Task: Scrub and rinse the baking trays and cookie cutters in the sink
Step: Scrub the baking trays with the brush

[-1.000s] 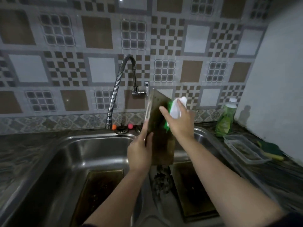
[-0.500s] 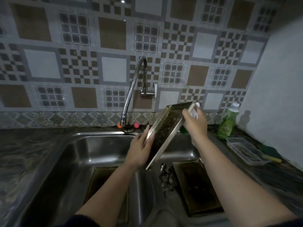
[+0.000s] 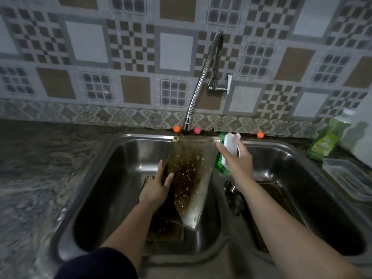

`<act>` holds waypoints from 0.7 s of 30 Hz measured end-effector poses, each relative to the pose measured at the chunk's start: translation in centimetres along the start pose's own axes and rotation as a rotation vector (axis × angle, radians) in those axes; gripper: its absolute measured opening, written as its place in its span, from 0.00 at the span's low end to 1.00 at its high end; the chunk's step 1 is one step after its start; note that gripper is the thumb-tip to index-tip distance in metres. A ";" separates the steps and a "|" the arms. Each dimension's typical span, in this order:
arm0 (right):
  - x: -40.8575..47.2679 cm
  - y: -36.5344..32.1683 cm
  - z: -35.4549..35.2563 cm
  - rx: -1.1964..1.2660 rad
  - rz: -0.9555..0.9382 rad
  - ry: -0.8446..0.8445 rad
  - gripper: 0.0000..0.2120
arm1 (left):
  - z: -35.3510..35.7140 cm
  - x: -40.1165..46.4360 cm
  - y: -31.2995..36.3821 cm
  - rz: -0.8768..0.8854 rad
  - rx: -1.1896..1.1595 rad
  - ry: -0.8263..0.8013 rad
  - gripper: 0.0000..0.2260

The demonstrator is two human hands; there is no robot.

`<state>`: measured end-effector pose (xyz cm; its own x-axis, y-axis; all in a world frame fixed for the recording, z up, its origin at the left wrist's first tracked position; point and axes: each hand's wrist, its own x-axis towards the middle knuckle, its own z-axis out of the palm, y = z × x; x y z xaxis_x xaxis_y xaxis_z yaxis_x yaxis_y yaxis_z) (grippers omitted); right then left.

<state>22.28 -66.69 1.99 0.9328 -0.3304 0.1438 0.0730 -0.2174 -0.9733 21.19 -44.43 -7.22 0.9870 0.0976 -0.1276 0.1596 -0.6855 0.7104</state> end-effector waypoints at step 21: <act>0.1 5.9 0.2 -0.456 -0.255 -0.089 0.35 | 4.3 1.3 -7.7 -0.532 0.169 -0.373 0.41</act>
<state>22.89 -67.78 -3.75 0.9332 -0.1403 0.3309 0.1588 -0.6649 -0.7299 21.15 -42.13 -15.87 0.6972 0.2185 -0.6828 0.5880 -0.7191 0.3703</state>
